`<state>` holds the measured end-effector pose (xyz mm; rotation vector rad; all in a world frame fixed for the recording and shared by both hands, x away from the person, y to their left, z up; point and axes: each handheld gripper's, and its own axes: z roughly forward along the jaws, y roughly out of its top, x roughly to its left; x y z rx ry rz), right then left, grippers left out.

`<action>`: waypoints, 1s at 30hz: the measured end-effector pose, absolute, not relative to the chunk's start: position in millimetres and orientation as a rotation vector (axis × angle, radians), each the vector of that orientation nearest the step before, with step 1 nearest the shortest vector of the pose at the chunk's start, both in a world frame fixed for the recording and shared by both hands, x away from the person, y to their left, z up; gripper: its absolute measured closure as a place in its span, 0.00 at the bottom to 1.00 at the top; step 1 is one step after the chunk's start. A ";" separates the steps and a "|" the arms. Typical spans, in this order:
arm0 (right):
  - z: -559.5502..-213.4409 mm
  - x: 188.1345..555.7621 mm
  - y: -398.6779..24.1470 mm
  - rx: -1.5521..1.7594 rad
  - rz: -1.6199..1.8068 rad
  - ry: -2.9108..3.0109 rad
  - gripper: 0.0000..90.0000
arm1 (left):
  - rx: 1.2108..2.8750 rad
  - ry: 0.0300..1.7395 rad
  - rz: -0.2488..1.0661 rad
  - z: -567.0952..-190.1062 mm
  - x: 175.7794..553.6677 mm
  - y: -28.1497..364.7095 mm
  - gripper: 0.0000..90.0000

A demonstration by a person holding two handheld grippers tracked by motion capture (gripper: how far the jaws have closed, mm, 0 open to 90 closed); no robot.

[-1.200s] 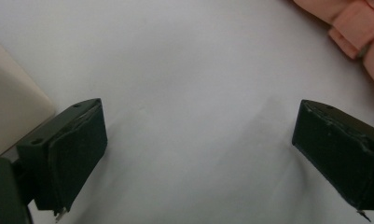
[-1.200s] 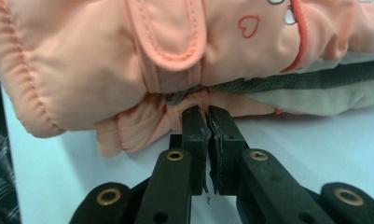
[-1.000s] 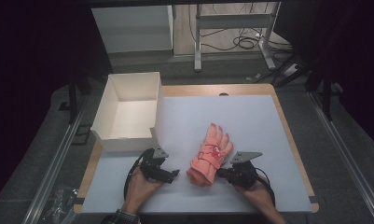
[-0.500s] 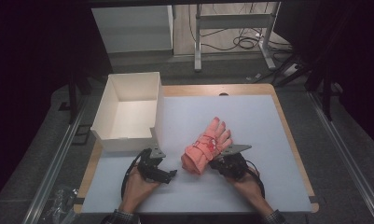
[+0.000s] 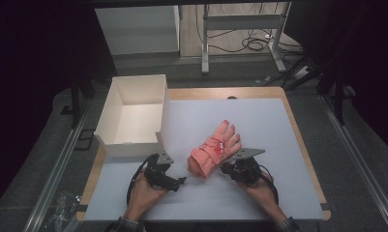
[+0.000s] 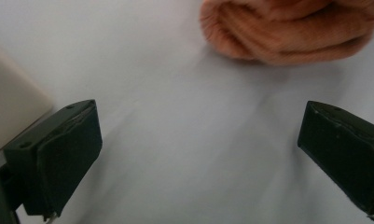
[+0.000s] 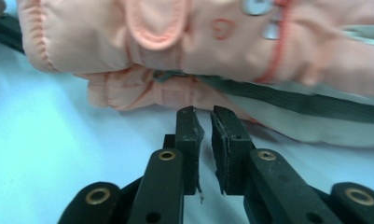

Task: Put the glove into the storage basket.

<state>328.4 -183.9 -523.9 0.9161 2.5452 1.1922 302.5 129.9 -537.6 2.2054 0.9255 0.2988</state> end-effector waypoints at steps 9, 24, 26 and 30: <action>-518.9 331.4 -218.1 0.957 1.152 2.466 0.65 | 2.221 0.857 0.294 -514.9 297.4 116.1 0.00; -523.4 346.0 -263.1 1.089 1.011 2.302 0.32 | 2.274 0.786 0.231 -468.7 319.7 77.5 0.00; -523.2 347.5 -268.5 1.103 1.000 2.289 0.31 | 2.272 0.782 0.228 -462.5 325.3 72.1 0.00; -525.1 350.4 -277.9 1.137 0.974 2.272 0.29 | 2.288 0.786 0.200 -457.1 337.6 57.4 0.00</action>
